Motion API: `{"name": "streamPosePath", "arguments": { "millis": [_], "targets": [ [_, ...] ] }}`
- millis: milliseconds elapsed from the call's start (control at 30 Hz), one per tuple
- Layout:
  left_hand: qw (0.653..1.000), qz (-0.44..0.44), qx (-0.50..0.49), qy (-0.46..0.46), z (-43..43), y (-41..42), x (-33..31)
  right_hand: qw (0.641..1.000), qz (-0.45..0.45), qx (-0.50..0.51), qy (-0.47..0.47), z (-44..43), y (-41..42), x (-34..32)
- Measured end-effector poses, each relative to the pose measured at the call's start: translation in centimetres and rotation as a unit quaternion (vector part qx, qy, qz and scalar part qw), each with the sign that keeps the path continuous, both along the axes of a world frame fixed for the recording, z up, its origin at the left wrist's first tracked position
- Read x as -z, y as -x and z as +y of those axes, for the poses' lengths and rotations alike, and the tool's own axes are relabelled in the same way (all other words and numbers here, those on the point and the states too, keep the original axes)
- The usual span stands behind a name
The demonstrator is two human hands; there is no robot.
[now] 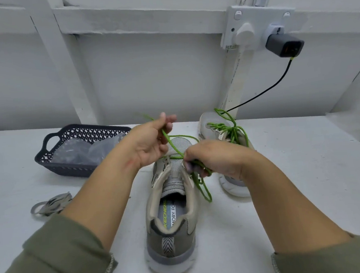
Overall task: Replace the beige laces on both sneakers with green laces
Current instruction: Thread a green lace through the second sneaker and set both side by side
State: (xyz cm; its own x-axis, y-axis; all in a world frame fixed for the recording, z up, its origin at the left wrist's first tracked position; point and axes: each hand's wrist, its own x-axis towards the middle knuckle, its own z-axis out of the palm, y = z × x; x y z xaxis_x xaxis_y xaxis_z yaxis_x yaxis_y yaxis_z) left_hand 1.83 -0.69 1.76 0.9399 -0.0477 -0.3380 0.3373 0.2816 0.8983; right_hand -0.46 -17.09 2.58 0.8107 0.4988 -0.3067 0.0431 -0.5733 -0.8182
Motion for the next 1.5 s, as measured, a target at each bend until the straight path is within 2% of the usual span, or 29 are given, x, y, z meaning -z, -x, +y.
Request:
{"name": "streamPosePath", "arguments": {
  "millis": [33,100,167,233,300,433,567,633,667,700,733,767,833,900,967,1033,1200,1233,1300,1367,1400,1433,1467,1500],
  "targets": [
    [1.000,-0.011,-0.003,-0.019,-0.1,-0.1,-0.2,1.000,0.004,-0.006,0.023,-0.5,0.2,0.2],
    [0.990,-0.041,0.015,-0.133,-0.2,0.2,-0.4,0.998,0.010,-0.001,0.055,-1.0,0.1,0.5],
    [0.947,-0.088,0.059,-0.304,-0.5,0.8,-0.4,0.997,-0.008,0.037,0.071,-1.0,-0.5,0.6],
    [0.897,-0.137,0.111,-0.405,-0.6,1.5,-0.1,0.993,-0.032,0.111,0.035,-0.7,-1.5,0.6],
    [0.878,-0.157,0.145,-0.427,-0.6,2.0,0.0,0.983,-0.007,0.176,-0.053,-0.2,-2.3,0.5],
    [0.846,-0.153,0.183,-0.477,-0.4,2.7,-0.2,0.976,0.009,0.171,-0.134,0.4,-3.1,0.8],
    [0.858,-0.142,0.193,-0.453,-0.1,2.7,0.0,0.968,-0.027,0.153,-0.196,1.6,-3.1,1.6],
    [0.871,-0.137,0.175,-0.438,-0.3,2.8,0.1,0.957,-0.056,0.188,-0.212,2.2,-3.3,2.0],
    [0.866,-0.146,0.157,-0.451,-0.1,3.1,0.0,0.949,-0.076,0.216,-0.215,2.4,-3.5,1.9],
    [0.847,-0.166,0.121,-0.490,0.4,3.2,0.1,0.939,-0.096,0.241,-0.225,2.5,-3.6,1.7],
    [0.806,-0.184,0.071,-0.558,1.3,3.5,0.1,0.932,-0.110,0.253,-0.235,2.5,-3.7,1.5],
    [0.751,-0.183,0.026,-0.634,2.6,3.9,0.0,0.932,-0.120,0.250,-0.233,2.5,-3.7,1.3],
    [0.650,-0.098,0.015,-0.754,5.1,5.0,-0.2,0.953,-0.152,0.207,-0.159,2.0,-3.5,1.3],
    [0.609,0.006,0.047,-0.792,6.7,5.9,0.1,0.971,-0.189,0.148,-0.021,1.5,-3.0,1.6],
    [0.592,0.031,0.042,-0.804,7.3,6.0,1.1,0.972,-0.195,0.115,0.063,1.5,-2.6,1.9],
    [0.598,0.003,0.017,-0.801,7.5,5.6,2.2,0.973,-0.179,0.103,0.107,1.5,-2.3,2.1],
    [0.649,-0.057,-0.043,-0.757,8.1,4.5,3.9,0.969,-0.162,0.065,0.173,2.0,-1.7,3.1],
    [0.653,-0.059,-0.046,-0.754,8.1,4.3,4.1,0.970,-0.164,0.067,0.168,2.1,-1.6,3.1],
    [0.638,-0.059,-0.057,-0.766,7.9,4.4,4.3,0.972,-0.167,0.077,0.150,2.1,-1.5,3.1],
    [0.641,-0.116,-0.145,-0.744,7.0,5.0,4.2,0.966,-0.193,0.094,0.143,1.8,-1.6,2.8],
    [0.669,-0.166,-0.186,-0.700,6.2,5.6,3.9,0.959,-0.220,0.104,0.145,1.6,-1.7,2.5],
    [0.718,-0.203,-0.195,-0.636,5.1,6.2,3.4,0.951,-0.250,0.110,0.146,1.3,-1.8,2.2],
    [0.778,-0.208,-0.167,-0.569,3.8,6.7,2.8,0.944,-0.274,0.112,0.144,1.2,-1.9,1.8],
    [0.832,-0.176,-0.110,-0.514,2.6,7.1,2.3,0.942,-0.285,0.112,0.140,1.1,-1.9,1.5]
  ]
}}
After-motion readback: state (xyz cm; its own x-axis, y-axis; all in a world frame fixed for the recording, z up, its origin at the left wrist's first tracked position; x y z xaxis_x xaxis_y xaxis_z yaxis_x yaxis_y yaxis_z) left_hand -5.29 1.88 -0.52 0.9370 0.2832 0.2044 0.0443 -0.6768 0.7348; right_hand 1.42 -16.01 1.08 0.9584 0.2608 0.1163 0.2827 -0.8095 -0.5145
